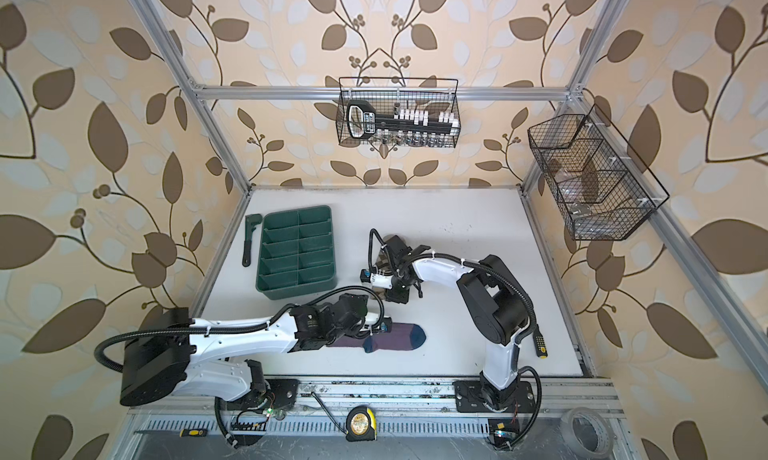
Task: Roll the socks
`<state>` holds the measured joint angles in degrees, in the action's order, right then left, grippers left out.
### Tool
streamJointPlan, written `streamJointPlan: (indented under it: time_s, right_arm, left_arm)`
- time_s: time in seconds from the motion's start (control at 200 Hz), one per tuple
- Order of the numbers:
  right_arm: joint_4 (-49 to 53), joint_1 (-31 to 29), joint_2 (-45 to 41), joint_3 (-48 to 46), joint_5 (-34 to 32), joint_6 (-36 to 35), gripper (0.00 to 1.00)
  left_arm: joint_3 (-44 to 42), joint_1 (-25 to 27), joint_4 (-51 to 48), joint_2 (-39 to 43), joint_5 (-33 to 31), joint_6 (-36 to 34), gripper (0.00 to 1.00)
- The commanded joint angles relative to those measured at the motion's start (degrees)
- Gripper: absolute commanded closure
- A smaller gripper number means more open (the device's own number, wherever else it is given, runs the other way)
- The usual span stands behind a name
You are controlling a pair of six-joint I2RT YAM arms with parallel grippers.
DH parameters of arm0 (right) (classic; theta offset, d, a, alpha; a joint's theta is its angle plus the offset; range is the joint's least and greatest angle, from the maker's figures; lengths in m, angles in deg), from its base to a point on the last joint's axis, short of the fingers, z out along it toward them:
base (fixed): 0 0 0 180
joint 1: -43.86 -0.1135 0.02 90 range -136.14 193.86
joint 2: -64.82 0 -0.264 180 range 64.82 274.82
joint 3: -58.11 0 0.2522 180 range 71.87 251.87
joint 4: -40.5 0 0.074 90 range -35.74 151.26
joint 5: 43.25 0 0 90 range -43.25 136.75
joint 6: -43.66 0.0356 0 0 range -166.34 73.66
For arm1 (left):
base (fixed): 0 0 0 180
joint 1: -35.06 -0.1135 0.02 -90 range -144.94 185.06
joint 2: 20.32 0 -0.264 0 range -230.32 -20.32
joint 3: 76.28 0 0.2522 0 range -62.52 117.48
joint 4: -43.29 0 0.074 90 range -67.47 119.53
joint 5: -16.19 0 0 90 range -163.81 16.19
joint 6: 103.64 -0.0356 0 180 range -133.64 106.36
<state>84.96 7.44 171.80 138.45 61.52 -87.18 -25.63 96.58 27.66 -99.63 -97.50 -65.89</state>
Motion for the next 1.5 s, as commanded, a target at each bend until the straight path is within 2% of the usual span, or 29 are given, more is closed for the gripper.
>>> streamJointPlan:
  time_s: [0.0,0.22,0.335,0.56,0.75,0.85,0.935,1.055,1.17,1.385,1.5]
  right_arm:
    - [2.00,0.48,1.08,-2.66,1.30,0.33,0.75]
    - [2.21,1.09,1.21,-2.52,2.27,0.25,0.76]
    - [2.74,1.11,1.23,-2.32,2.81,0.04,0.76]
    - [3.40,1.16,1.27,-2.00,2.79,-0.03,0.76]
    - [3.16,1.23,1.24,-2.14,2.19,0.84,0.77]
    - [0.92,1.71,0.07,-3.05,0.62,2.87,0.77]
    - [-2.31,2.07,-2.47,-5.01,-1.71,4.53,0.73]
    - [-10.28,3.24,-7.86,-9.69,-9.38,8.00,0.54]
    - [-16.14,5.31,-13.99,-13.82,-10.78,10.70,0.43]
    - [-28.26,10.91,-28.53,-21.18,-22.62,21.74,0.42]
    - [-32.93,15.21,-38.79,-26.15,-24.46,25.91,0.43]
  left_arm:
    - [2.01,-1.58,8.07,-3.57,-2.17,0.64,0.50]
    - [3.08,-3.89,11.47,-8.57,0.87,2.46,0.51]
    - [3.89,-4.38,13.05,-11.58,1.54,3.21,0.56]
    - [6.38,-4.95,14.49,-17.58,1.42,5.07,0.72]
    - [8.00,-5.42,13.18,-20.35,1.54,7.20,1.00]
    - [9.35,-6.08,9.80,-20.30,2.82,8.05,1.00]
    - [10.71,-7.31,5.73,-19.04,6.00,8.97,1.00]
    - [13.16,-9.87,-0.42,-18.25,10.45,9.25,1.00]
    - [17.16,-13.18,-8.13,-18.58,18.42,9.96,1.00]
    - [25.49,-18.77,-20.39,-22.90,30.18,11.65,1.00]
    - [32.40,-20.86,-29.10,-27.26,35.76,12.22,1.00]
